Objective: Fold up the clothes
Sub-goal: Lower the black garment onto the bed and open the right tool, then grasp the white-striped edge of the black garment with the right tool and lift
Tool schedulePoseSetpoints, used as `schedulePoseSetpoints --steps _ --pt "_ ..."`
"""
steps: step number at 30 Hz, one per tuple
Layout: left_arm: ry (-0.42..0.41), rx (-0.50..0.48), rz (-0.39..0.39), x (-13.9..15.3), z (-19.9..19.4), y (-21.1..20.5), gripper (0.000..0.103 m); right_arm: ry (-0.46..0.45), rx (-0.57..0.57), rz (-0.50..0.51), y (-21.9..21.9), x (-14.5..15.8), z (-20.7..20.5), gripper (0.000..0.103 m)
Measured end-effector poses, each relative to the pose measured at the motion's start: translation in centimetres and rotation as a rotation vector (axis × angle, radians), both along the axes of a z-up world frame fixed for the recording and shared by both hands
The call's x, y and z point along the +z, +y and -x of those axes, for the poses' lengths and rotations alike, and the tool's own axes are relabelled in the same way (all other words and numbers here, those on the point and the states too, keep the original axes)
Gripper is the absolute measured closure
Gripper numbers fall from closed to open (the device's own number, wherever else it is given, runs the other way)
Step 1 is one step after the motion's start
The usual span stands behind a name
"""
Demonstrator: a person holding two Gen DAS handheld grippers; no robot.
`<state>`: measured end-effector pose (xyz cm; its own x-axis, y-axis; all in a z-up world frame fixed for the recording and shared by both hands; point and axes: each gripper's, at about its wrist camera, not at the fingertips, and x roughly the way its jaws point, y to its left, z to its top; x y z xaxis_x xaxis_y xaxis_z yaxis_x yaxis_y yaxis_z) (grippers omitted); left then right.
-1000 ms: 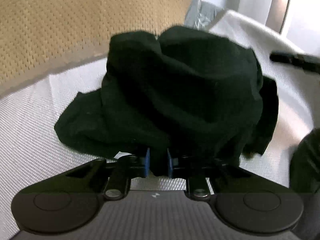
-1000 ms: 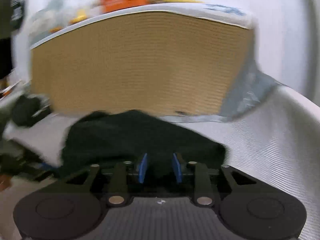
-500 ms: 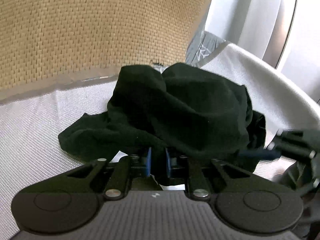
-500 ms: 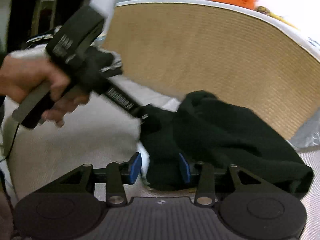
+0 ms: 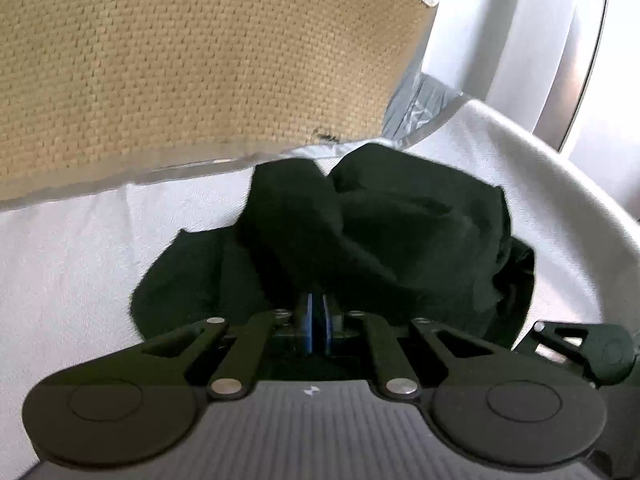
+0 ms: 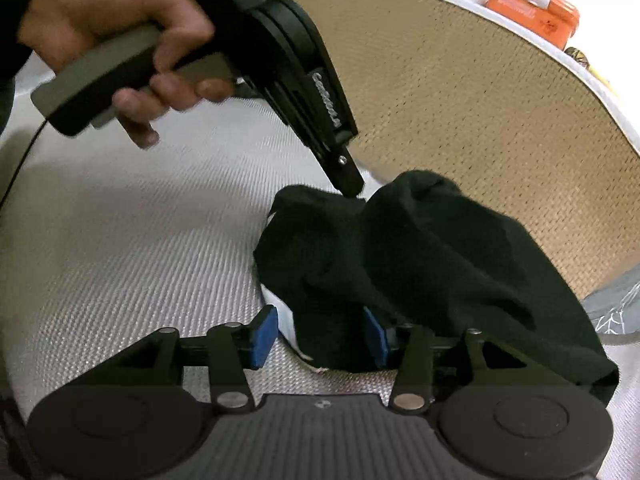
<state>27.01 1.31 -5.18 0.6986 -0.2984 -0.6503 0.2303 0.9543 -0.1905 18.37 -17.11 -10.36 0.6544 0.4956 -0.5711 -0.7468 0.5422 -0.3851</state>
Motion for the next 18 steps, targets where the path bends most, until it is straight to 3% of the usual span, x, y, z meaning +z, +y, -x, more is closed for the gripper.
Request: schedulePoseSetpoints --steps 5,9,12,14,16,18 --pt "0.073 0.088 -0.086 -1.9 -0.5 2.1 0.095 -0.055 0.047 0.095 1.4 -1.4 0.9 0.052" --pt "0.119 0.231 -0.02 -4.9 -0.5 4.8 0.093 -0.06 0.038 0.13 2.5 -2.2 0.7 0.052" --pt "0.125 0.274 -0.06 -7.3 -0.6 5.6 0.093 -0.071 0.025 0.141 3.0 -2.9 0.0 0.054" --pt "0.116 0.3 -0.008 -8.3 -0.5 6.3 0.092 -0.094 0.019 0.171 3.3 -3.3 0.0 0.056" --pt "0.106 0.325 0.057 -8.9 -0.5 6.8 0.084 -0.083 0.012 0.177 3.4 -3.3 -0.1 0.057" --pt "0.095 0.329 0.045 -9.3 -1.1 6.6 0.084 -0.064 0.003 0.172 3.5 -3.3 -0.5 0.065"
